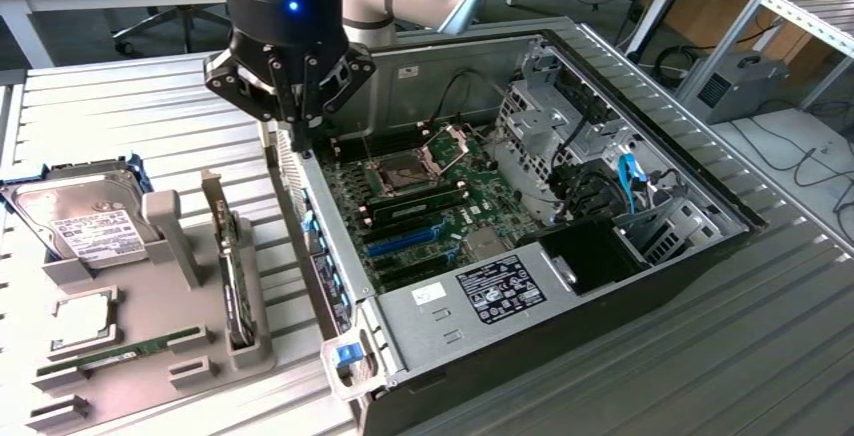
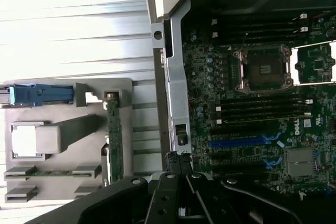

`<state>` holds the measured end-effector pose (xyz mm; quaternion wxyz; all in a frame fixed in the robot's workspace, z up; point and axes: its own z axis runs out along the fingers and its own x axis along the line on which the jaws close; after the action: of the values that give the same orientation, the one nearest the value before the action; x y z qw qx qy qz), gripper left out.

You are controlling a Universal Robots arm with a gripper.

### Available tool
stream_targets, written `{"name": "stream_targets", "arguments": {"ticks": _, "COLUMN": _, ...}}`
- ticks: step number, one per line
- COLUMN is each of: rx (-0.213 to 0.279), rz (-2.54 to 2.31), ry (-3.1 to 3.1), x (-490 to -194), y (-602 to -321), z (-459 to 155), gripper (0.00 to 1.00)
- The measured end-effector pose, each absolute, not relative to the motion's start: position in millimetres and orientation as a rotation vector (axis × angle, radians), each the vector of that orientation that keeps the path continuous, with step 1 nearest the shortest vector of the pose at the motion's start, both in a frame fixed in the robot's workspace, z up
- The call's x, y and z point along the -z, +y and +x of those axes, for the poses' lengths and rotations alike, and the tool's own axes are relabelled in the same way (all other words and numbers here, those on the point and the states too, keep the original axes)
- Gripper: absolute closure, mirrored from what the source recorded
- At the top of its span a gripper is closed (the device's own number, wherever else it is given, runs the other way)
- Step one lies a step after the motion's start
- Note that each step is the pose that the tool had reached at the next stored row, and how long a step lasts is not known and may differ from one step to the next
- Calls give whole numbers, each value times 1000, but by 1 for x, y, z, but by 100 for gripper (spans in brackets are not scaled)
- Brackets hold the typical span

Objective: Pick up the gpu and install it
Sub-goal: 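Reach for the gpu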

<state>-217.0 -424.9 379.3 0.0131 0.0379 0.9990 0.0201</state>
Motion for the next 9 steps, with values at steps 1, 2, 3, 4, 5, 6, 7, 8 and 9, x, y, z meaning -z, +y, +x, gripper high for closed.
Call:
{"name": "stream_targets", "arguments": {"ticks": 1, "rx": -62, "rz": 118, "ry": 3112, "x": -379, "y": -425, "z": -217, "gripper": 89}}
{"name": "stream_targets", "arguments": {"ticks": 2, "rx": -62, "rz": 118, "ry": 3113, "x": -379, "y": -425, "z": -218, "gripper": 89}}
{"name": "stream_targets", "arguments": {"ticks": 3, "rx": -62, "rz": 118, "ry": 3112, "x": -379, "y": -425, "z": -218, "gripper": 89}}
{"name": "stream_targets", "arguments": {"ticks": 4, "rx": -62, "rz": 118, "ry": 3112, "x": -379, "y": -425, "z": -218, "gripper": 89}}
{"name": "stream_targets", "arguments": {"ticks": 5, "rx": -61, "rz": 118, "ry": 3112, "x": -379, "y": -425, "z": -218, "gripper": 89}}
{"name": "stream_targets", "arguments": {"ticks": 6, "rx": -61, "rz": 118, "ry": 3112, "x": -379, "y": -425, "z": -219, "gripper": 89}}
{"name": "stream_targets", "arguments": {"ticks": 7, "rx": -61, "rz": 118, "ry": 3112, "x": -379, "y": -425, "z": -219, "gripper": 89}}
{"name": "stream_targets", "arguments": {"ticks": 8, "rx": -60, "rz": 118, "ry": 3112, "x": -379, "y": -425, "z": -219, "gripper": 89}}
{"name": "stream_targets", "arguments": {"ticks": 9, "rx": -60, "rz": 118, "ry": 3112, "x": -379, "y": -425, "z": -219, "gripper": 89}}
